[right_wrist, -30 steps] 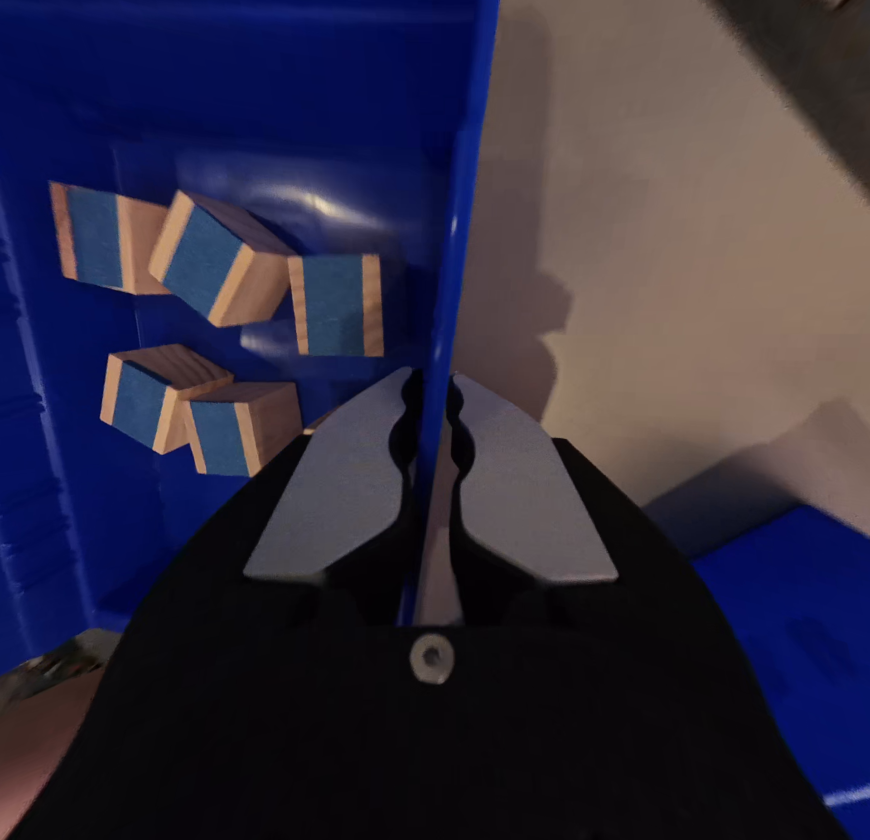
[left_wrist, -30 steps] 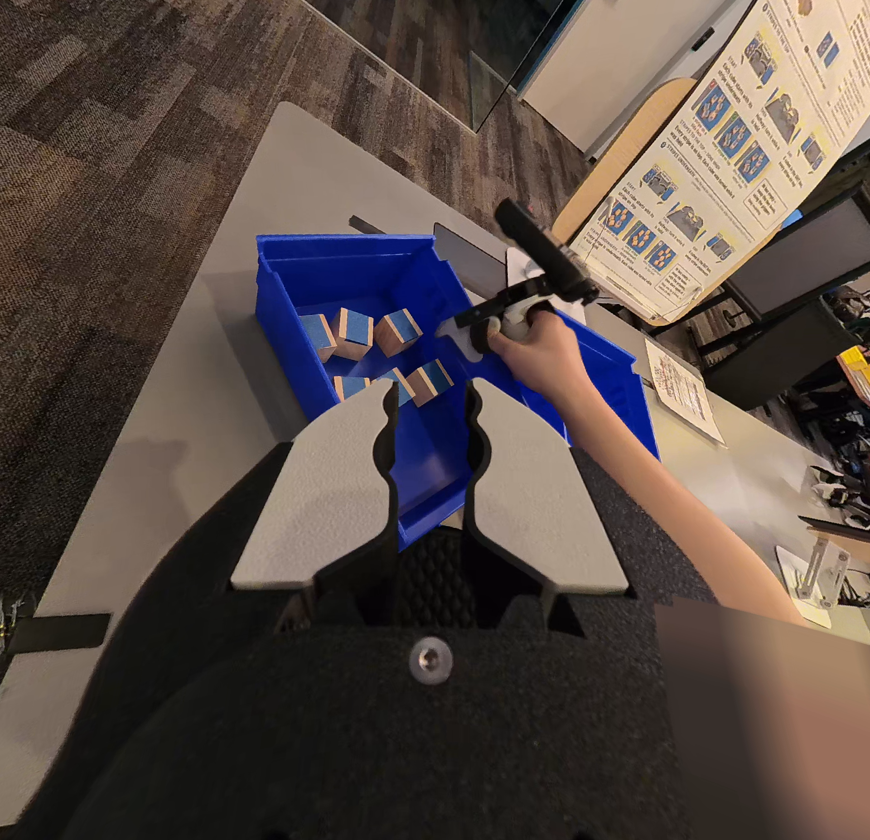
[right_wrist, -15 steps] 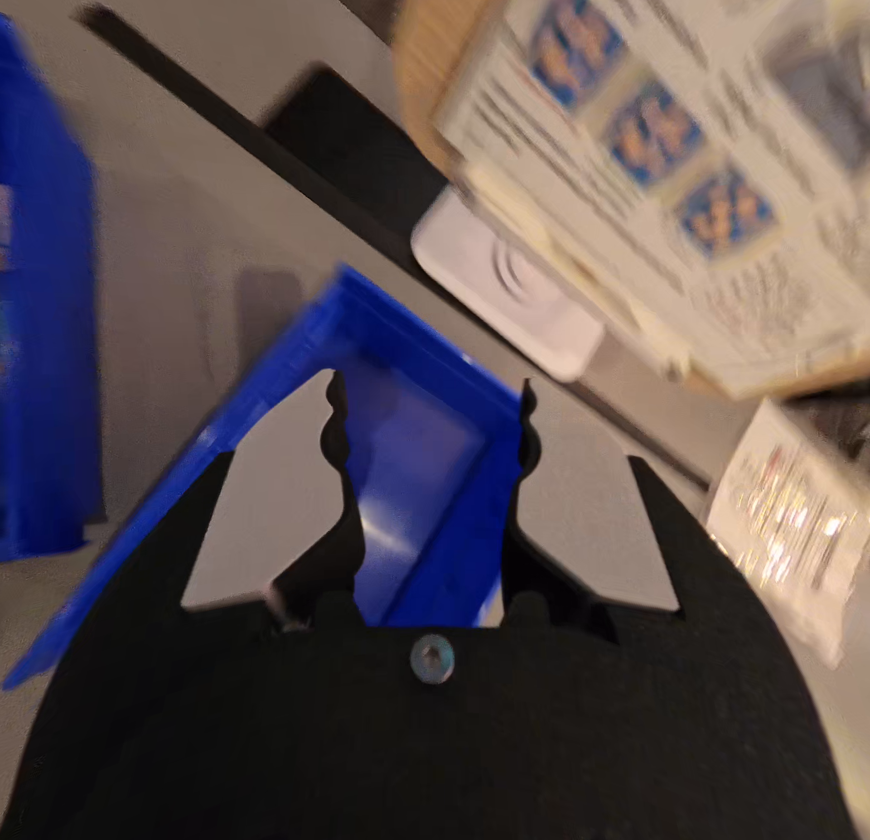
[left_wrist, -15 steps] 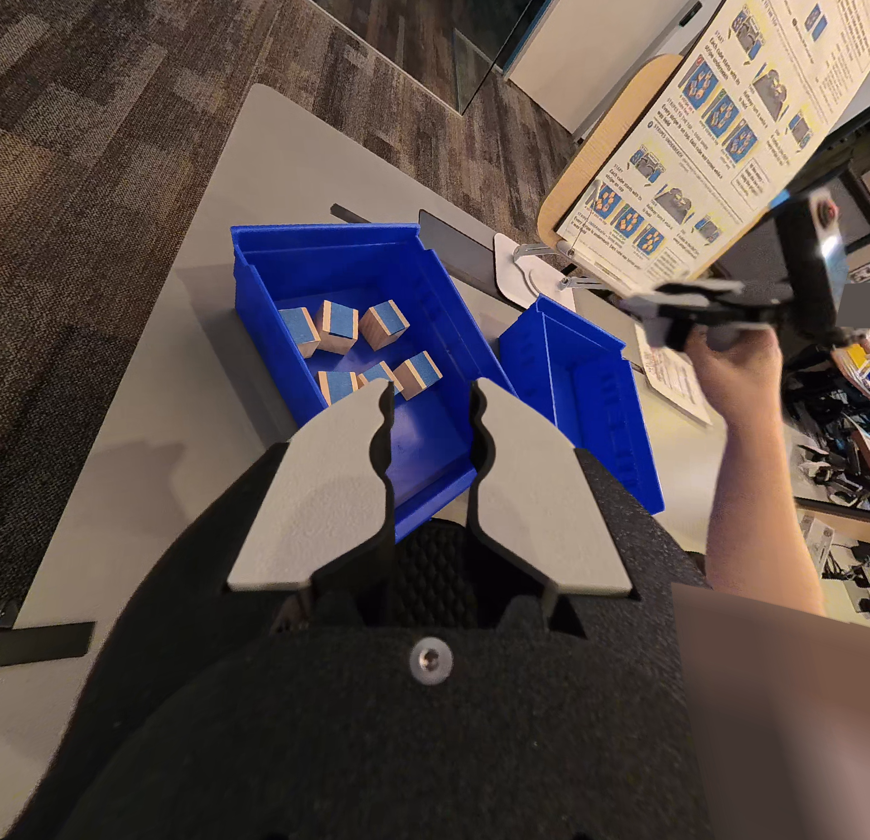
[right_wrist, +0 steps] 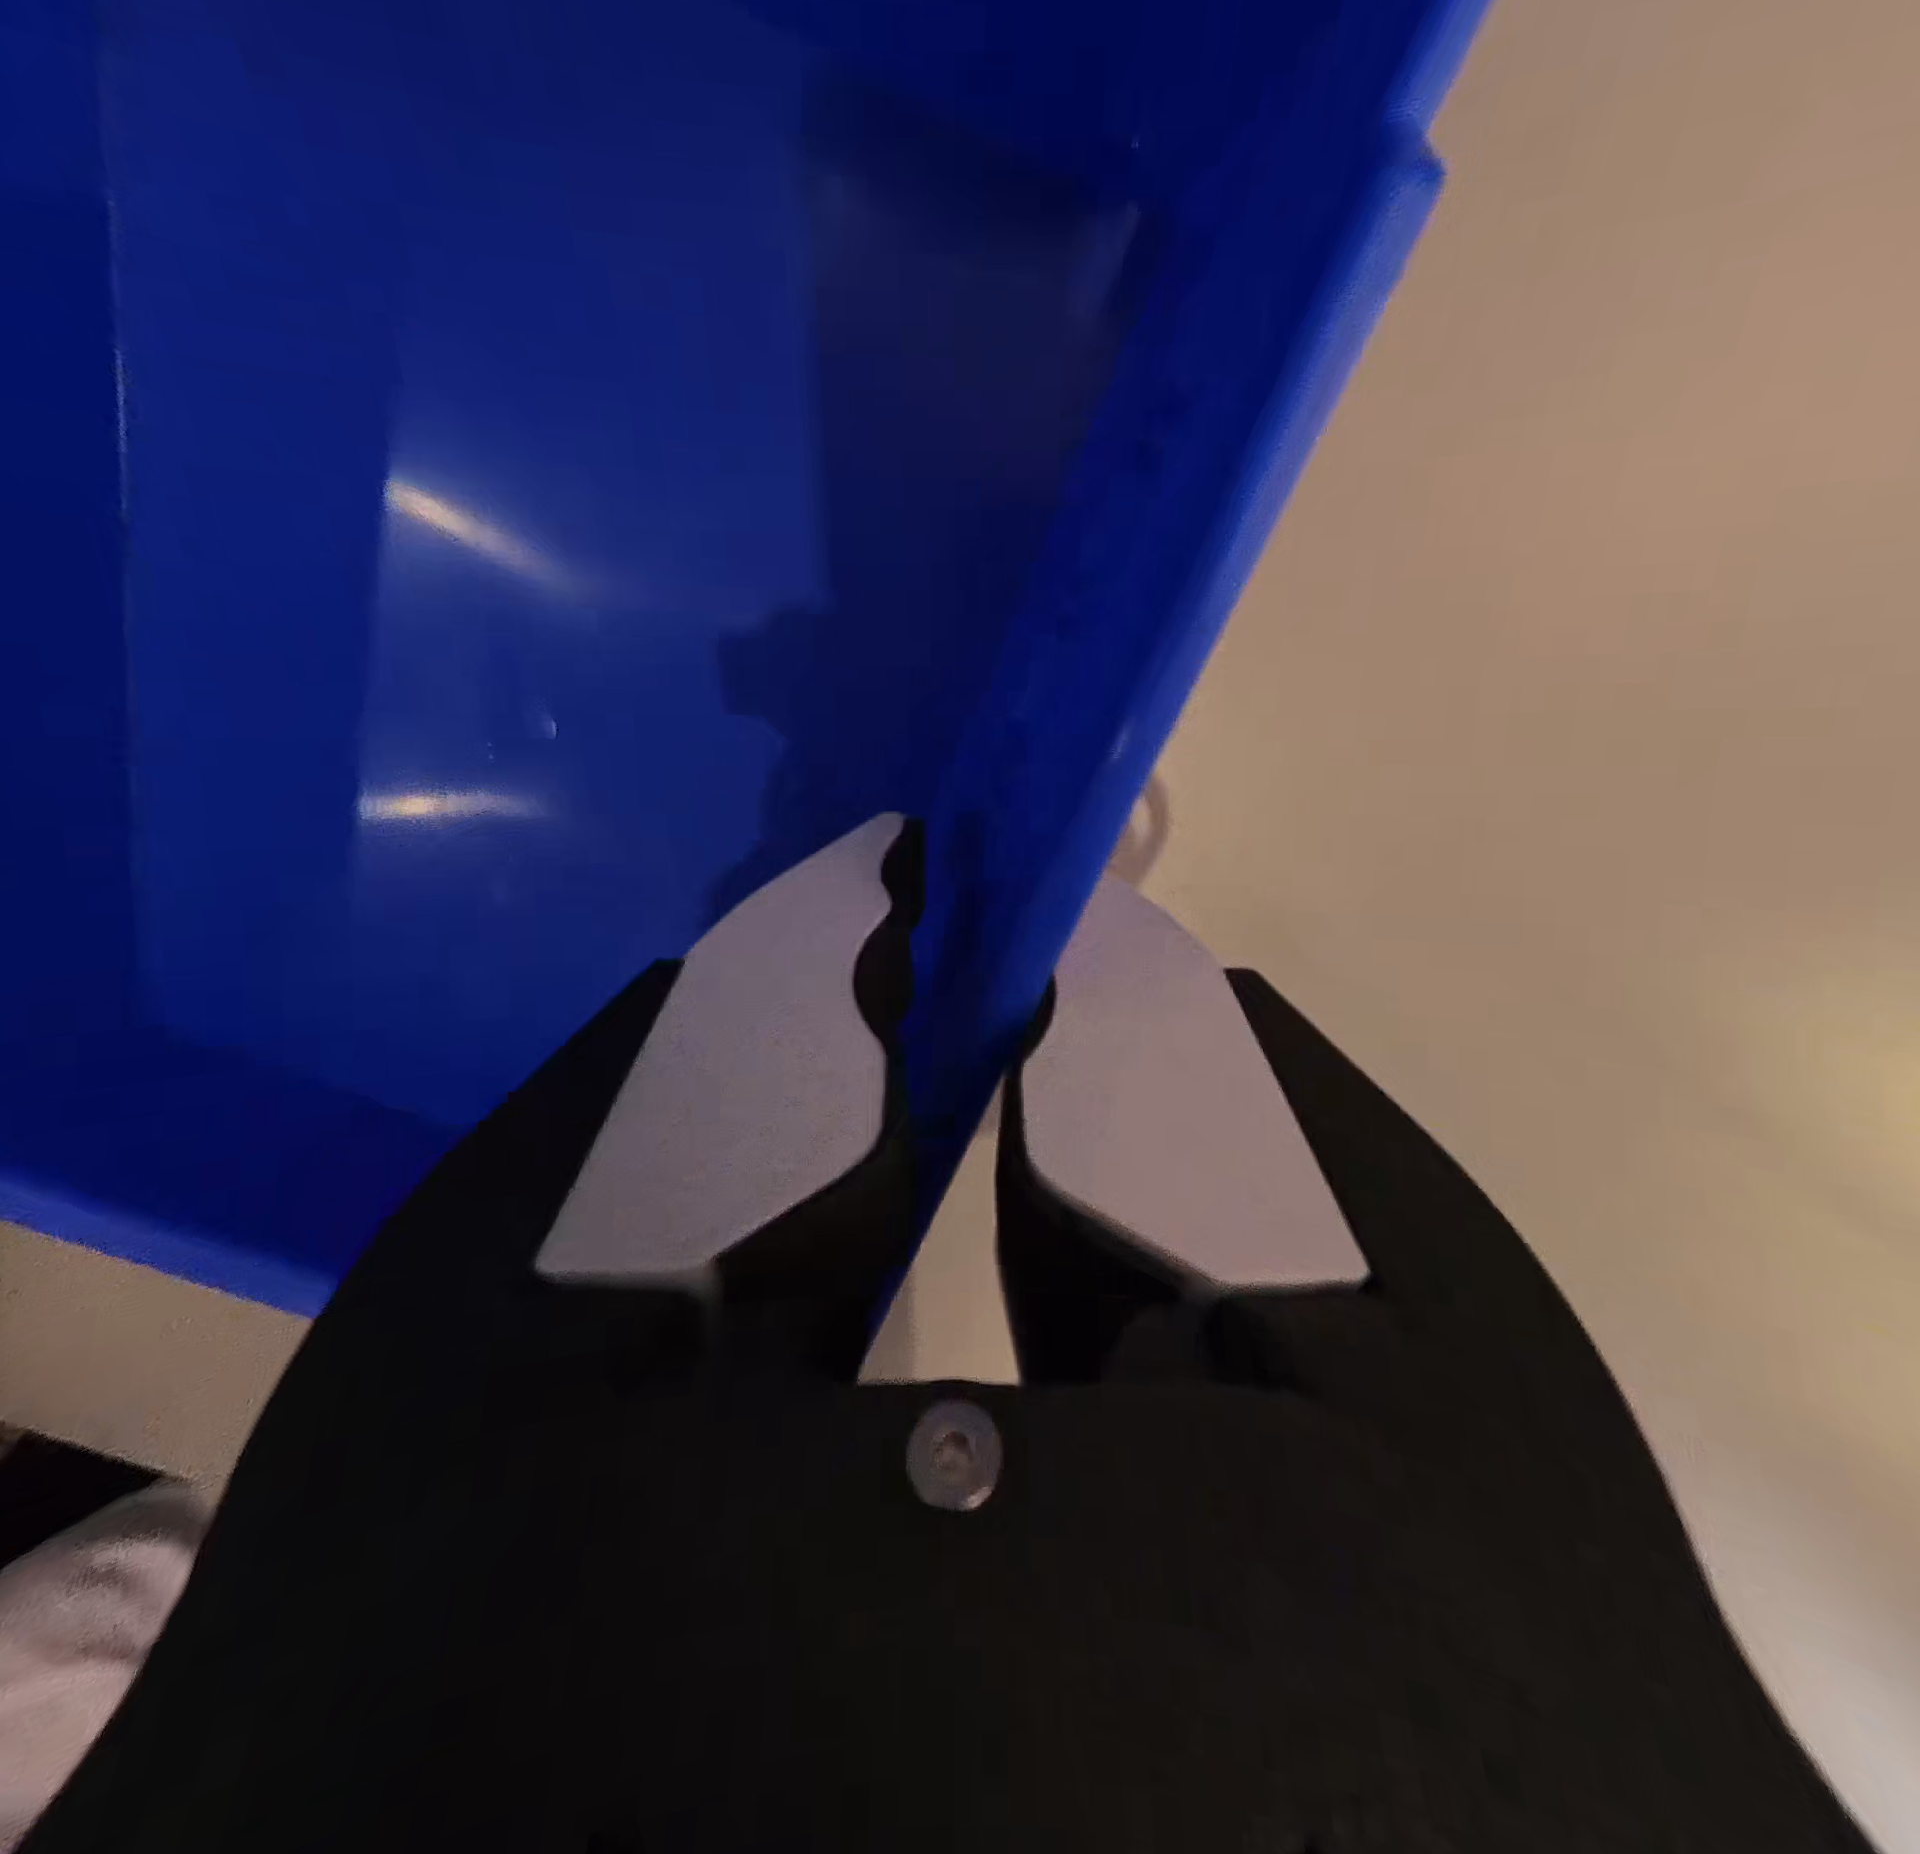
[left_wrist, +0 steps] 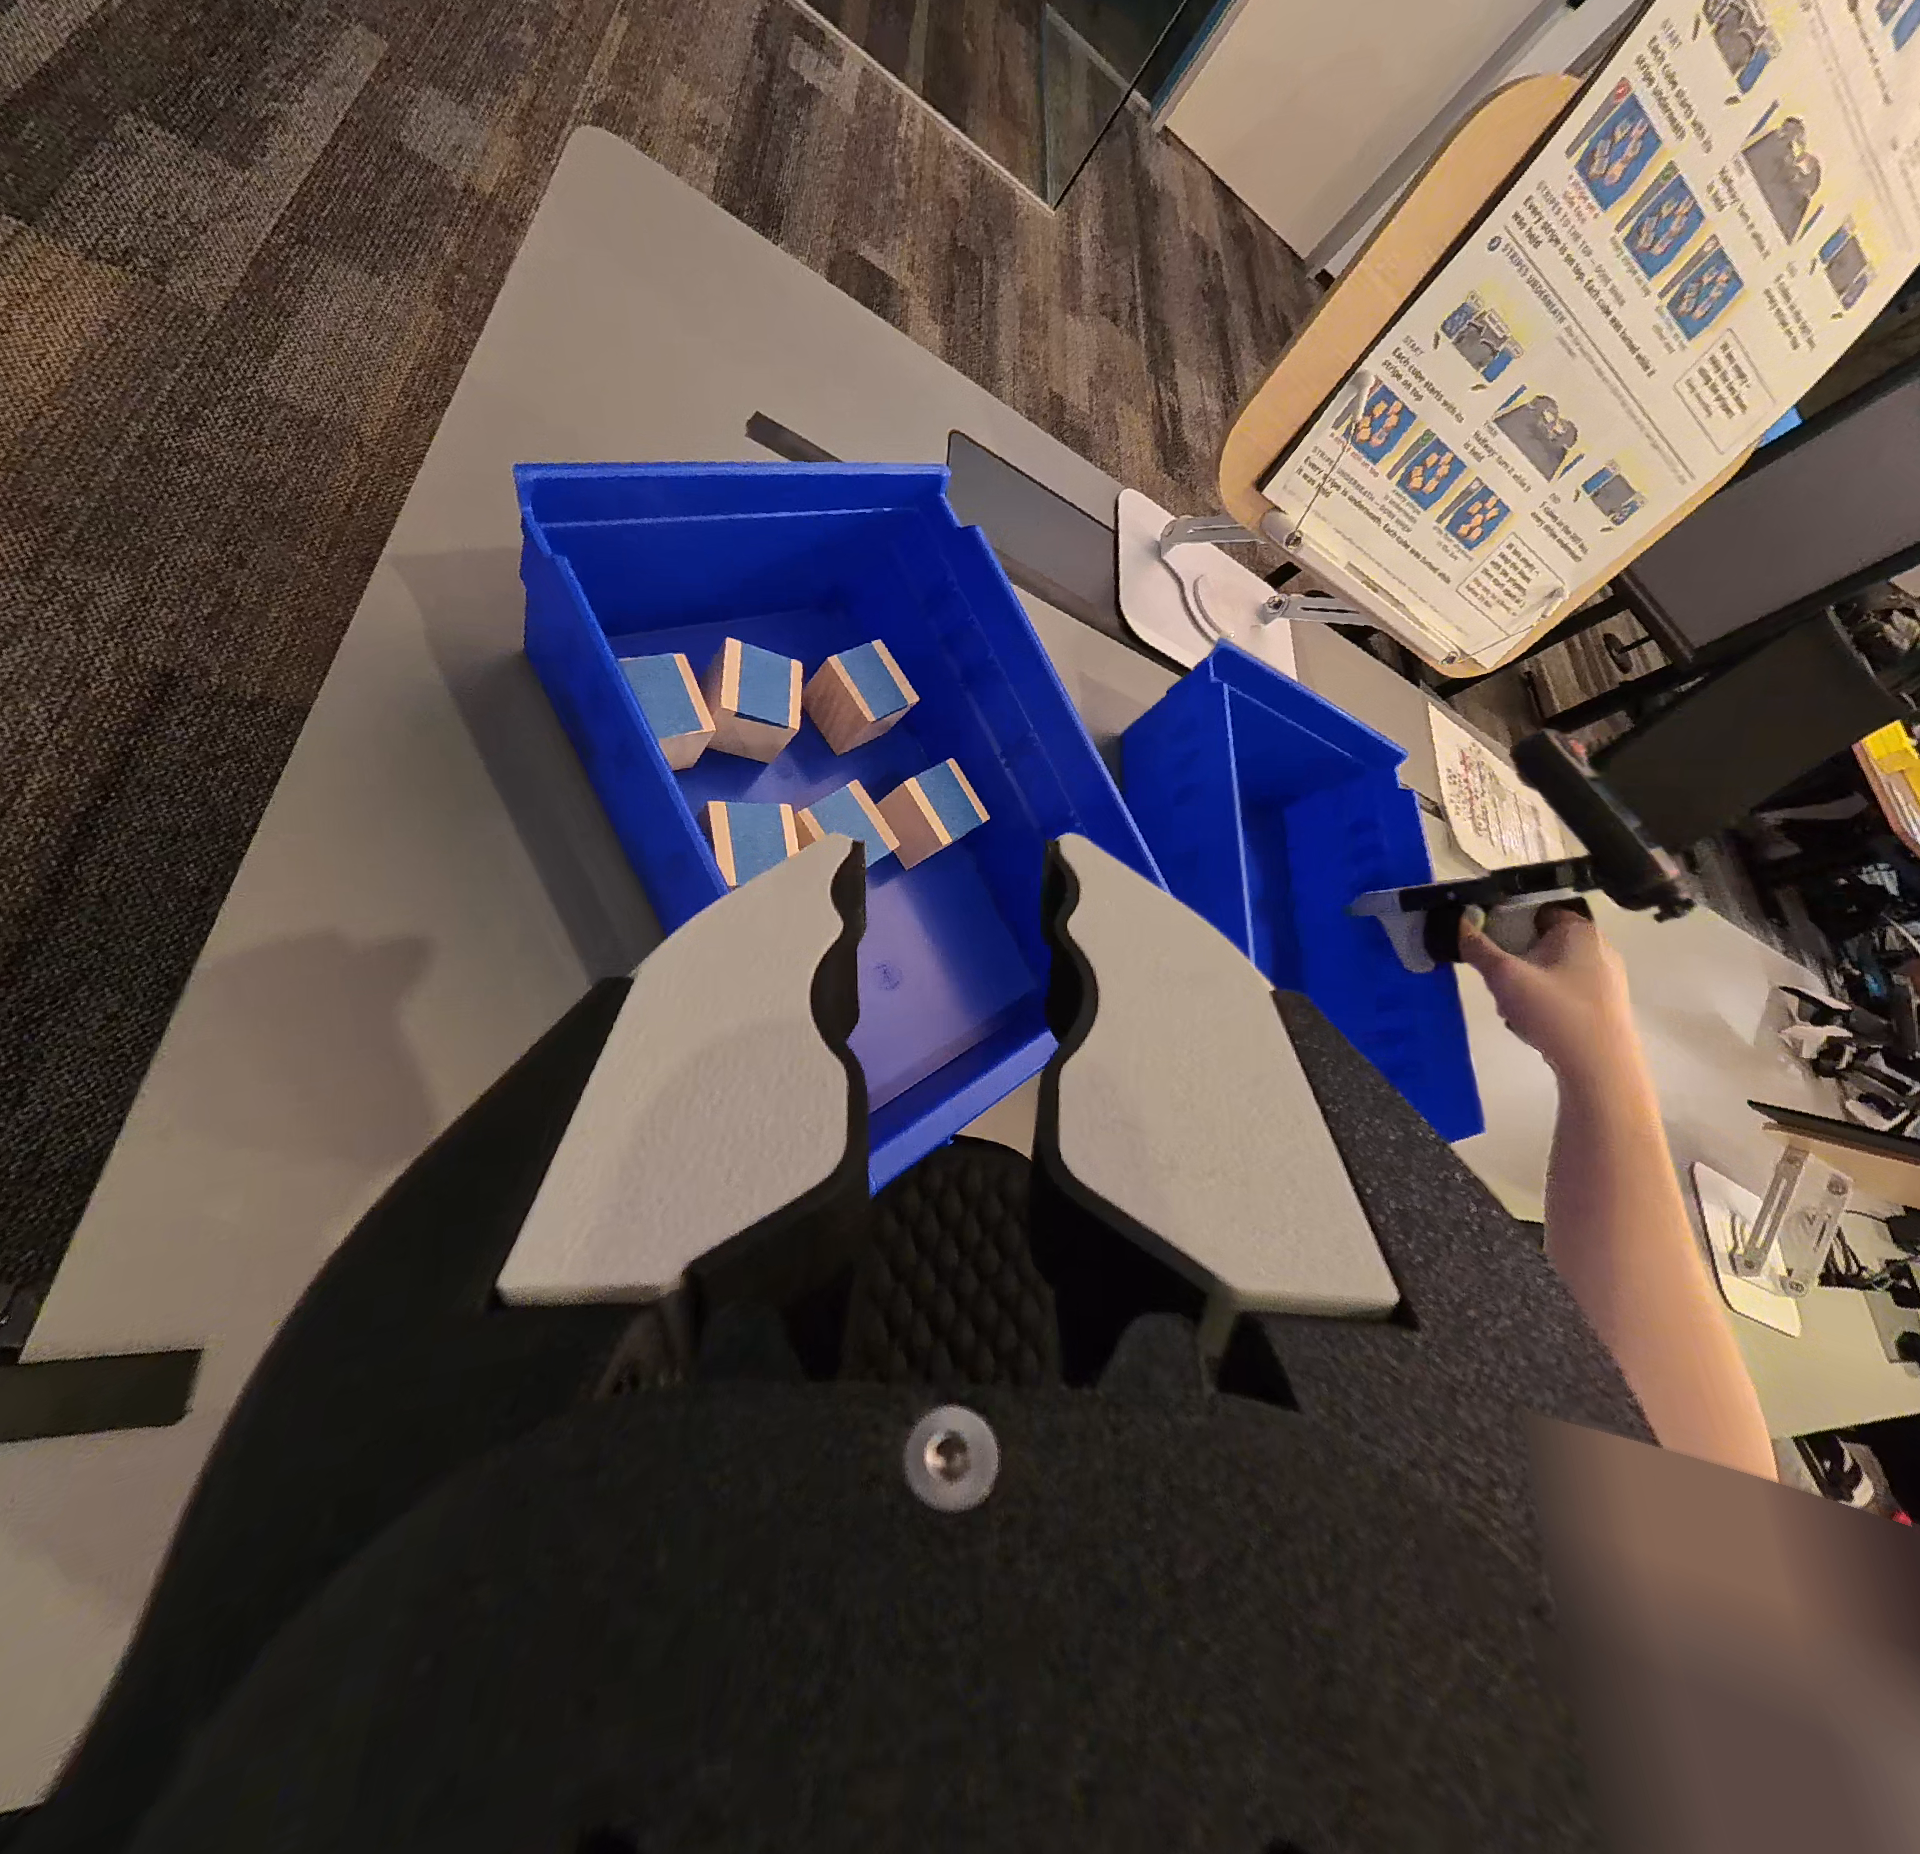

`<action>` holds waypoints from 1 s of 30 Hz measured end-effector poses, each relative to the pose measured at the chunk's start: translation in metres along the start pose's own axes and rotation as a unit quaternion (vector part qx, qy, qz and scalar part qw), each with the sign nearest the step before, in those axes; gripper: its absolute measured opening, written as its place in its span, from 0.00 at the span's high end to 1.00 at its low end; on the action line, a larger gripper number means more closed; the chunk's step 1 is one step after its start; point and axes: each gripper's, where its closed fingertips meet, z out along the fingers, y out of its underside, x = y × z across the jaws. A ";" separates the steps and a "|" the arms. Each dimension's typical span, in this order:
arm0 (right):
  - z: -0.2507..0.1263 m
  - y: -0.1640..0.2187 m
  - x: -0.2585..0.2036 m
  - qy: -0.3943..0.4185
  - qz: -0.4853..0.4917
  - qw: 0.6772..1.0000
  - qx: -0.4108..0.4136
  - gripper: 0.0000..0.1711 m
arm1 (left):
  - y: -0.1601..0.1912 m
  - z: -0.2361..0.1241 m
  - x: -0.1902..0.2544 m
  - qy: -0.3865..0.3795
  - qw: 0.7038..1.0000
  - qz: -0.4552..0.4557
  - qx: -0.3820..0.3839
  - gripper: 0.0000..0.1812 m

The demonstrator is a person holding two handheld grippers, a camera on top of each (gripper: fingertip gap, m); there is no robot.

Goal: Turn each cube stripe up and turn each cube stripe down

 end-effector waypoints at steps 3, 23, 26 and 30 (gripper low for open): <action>-0.001 0.000 0.015 -0.004 -0.010 1.000 -0.003 0.95 | 0.001 0.004 0.007 -0.007 1.000 0.011 -0.007 0.82; -0.045 0.122 0.296 -0.002 0.118 0.993 0.006 0.96 | 0.019 0.052 0.102 0.035 0.980 0.181 -0.077 0.82; -0.051 0.138 0.325 -0.005 0.129 0.991 0.020 0.96 | 0.020 0.056 0.104 0.033 0.980 0.181 -0.083 0.82; -0.056 0.155 0.350 -0.002 0.139 0.990 0.016 0.96 | 0.020 0.062 0.103 0.018 0.980 0.178 -0.085 0.82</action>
